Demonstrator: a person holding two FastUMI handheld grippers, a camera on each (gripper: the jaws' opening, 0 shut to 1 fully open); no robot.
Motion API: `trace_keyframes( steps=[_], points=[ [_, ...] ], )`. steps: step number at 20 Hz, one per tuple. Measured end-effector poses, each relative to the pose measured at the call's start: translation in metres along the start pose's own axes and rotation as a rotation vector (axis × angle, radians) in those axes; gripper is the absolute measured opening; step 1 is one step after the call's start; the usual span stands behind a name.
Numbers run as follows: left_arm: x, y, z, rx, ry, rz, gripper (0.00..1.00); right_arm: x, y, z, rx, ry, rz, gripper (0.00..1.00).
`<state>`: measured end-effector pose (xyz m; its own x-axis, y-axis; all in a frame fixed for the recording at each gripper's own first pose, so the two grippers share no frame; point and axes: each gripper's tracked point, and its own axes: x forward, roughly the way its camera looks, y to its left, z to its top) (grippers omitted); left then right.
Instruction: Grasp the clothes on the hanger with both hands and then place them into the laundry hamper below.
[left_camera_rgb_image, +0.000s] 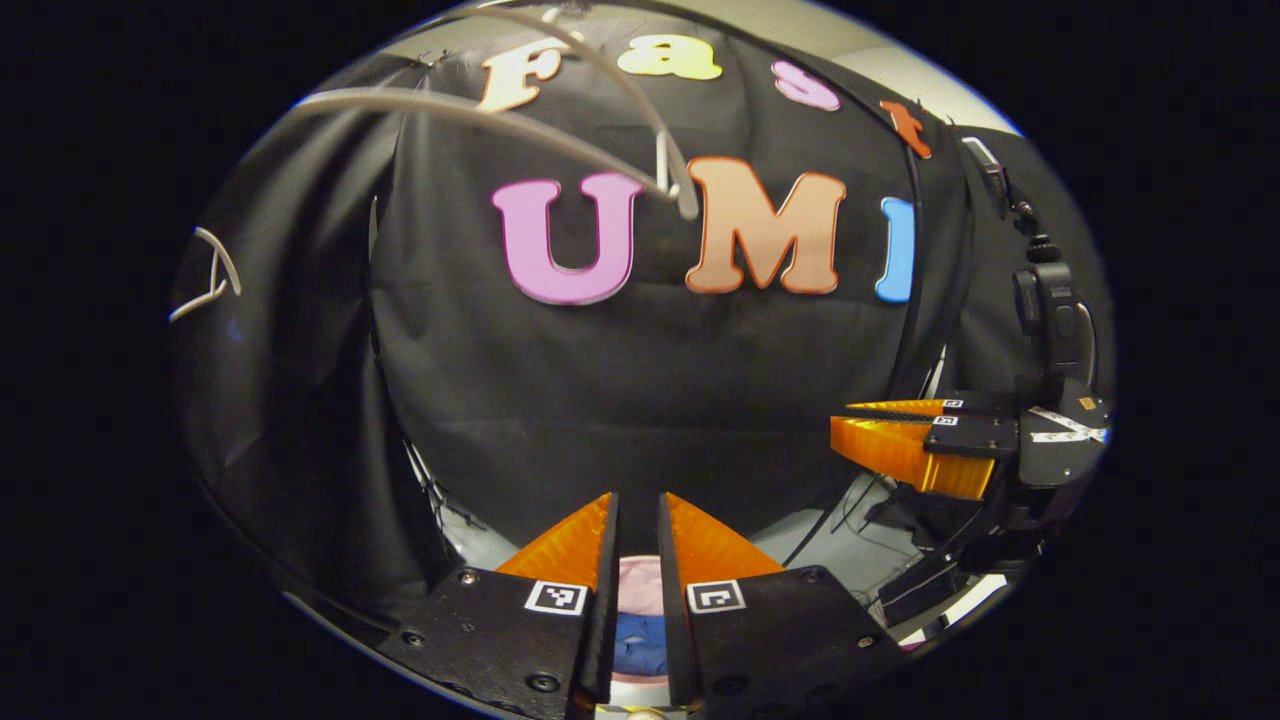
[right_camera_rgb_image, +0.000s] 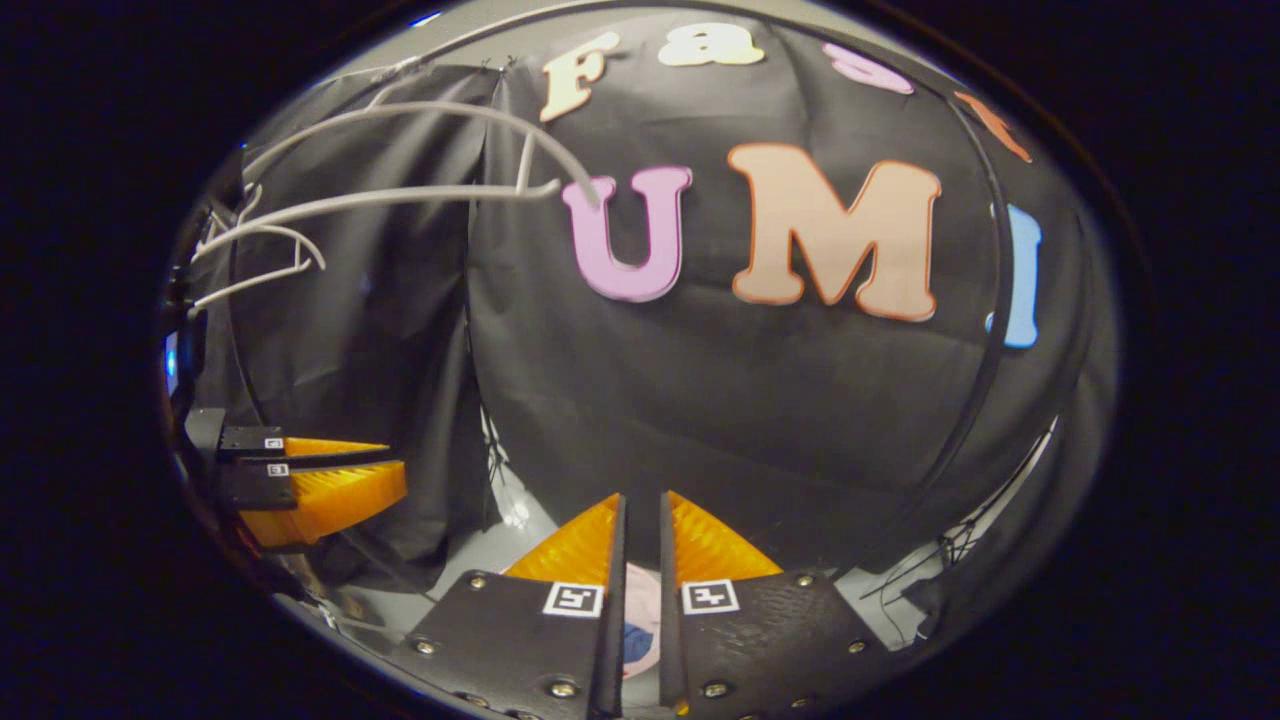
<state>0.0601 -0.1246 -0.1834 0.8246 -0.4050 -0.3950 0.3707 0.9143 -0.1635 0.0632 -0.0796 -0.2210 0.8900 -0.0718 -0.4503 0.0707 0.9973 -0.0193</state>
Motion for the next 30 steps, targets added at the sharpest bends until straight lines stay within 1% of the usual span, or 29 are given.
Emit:
trace_keyframes(
  steps=[1, 2, 5, 6, 7, 8, 10, 11, 12, 15, 16, 17, 18, 19, 20, 21, 22, 25, 26, 27, 28, 29, 30],
  points=[
    [-0.004, -0.005, 0.014, 0.000, -0.035, -0.012, 0.20, -0.007, -0.002, 0.018, -0.003, -0.034, -0.005, 0.14],
    [-0.010, -0.009, 0.032, 0.000, -0.076, -0.020, 0.23, -0.011, -0.003, 0.033, -0.005, -0.069, -0.009, 0.14],
    [-0.028, -0.021, 0.077, 0.008, -0.181, -0.041, 0.22, -0.038, -0.007, 0.085, -0.028, -0.173, -0.022, 0.14],
    [-0.037, -0.024, 0.095, 0.017, -0.228, -0.044, 0.19, -0.046, -0.007, 0.102, -0.045, -0.206, -0.025, 0.14],
    [-0.045, -0.028, 0.110, 0.025, -0.276, -0.047, 0.19, -0.054, -0.005, 0.116, -0.052, -0.238, -0.023, 0.14],
    [-0.053, -0.032, 0.125, 0.029, -0.318, -0.051, 0.22, -0.062, -0.001, 0.129, -0.048, -0.268, -0.011, 0.14],
    [-0.066, -0.032, 0.147, 0.030, -0.381, -0.054, 0.19, -0.076, 0.007, 0.150, -0.025, -0.319, 0.009, 0.14],
    [-0.072, -0.030, 0.156, 0.030, -0.411, -0.052, 0.19, -0.083, 0.009, 0.158, -0.008, -0.339, 0.017, 0.16],
    [-0.080, -0.028, 0.167, 0.029, -0.438, -0.049, 0.22, -0.090, 0.011, 0.166, 0.012, -0.358, 0.024, 0.14],
    [-0.095, -0.030, 0.193, 0.024, -0.491, -0.030, 0.19, -0.106, 0.002, 0.181, 0.057, -0.402, 0.013, 0.15],
    [-0.098, -0.029, 0.199, 0.021, -0.506, -0.029, 0.19, -0.111, -0.003, 0.183, 0.064, -0.416, 0.000, 0.16],
    [-0.101, -0.028, 0.205, 0.016, -0.520, -0.022, 0.25, -0.116, -0.007, 0.186, 0.065, -0.428, -0.010, 0.17],
    [-0.105, -0.025, 0.208, 0.012, -0.530, -0.016, 0.29, -0.121, -0.010, 0.188, 0.066, -0.440, -0.022, 0.23],
    [-0.107, -0.025, 0.210, 0.009, -0.536, -0.016, 0.33, -0.126, -0.012, 0.192, 0.065, -0.453, -0.027, 0.21],
    [-0.110, -0.025, 0.212, 0.007, -0.542, -0.011, 0.38, -0.130, -0.013, 0.195, 0.063, -0.463, -0.035, 0.29],
    [-0.113, -0.025, 0.212, 0.009, -0.544, -0.006, 0.41, -0.134, -0.015, 0.195, 0.062, -0.471, -0.040, 0.30],
    [-0.114, -0.026, 0.213, 0.013, -0.549, 0.005, 0.50, -0.137, -0.015, 0.197, 0.064, -0.478, -0.038, 0.34],
    [-0.119, -0.029, 0.215, 0.026, -0.554, 0.007, 0.57, -0.146, -0.014, 0.201, 0.079, -0.493, -0.039, 0.57],
    [-0.121, -0.030, 0.216, 0.028, -0.559, 0.007, 0.59, -0.149, -0.014, 0.201, 0.081, -0.496, -0.039, 0.54],
    [-0.124, -0.033, 0.218, 0.030, -0.565, 0.011, 0.63, -0.150, -0.014, 0.200, 0.081, -0.496, -0.040, 0.66],
    [-0.128, -0.037, 0.220, 0.035, -0.573, 0.017, 0.73, -0.151, -0.014, 0.199, 0.080, -0.494, -0.042, 0.72],
    [-0.131, -0.039, 0.221, 0.039, -0.578, 0.022, 0.80, -0.152, -0.014, 0.199, 0.078, -0.494, -0.045, 0.87],
    [-0.137, -0.033, 0.218, 0.044, -0.580, 0.031, 0.89, -0.154, -0.015, 0.199, 0.077, -0.497, -0.048, 0.95]
  ],
)
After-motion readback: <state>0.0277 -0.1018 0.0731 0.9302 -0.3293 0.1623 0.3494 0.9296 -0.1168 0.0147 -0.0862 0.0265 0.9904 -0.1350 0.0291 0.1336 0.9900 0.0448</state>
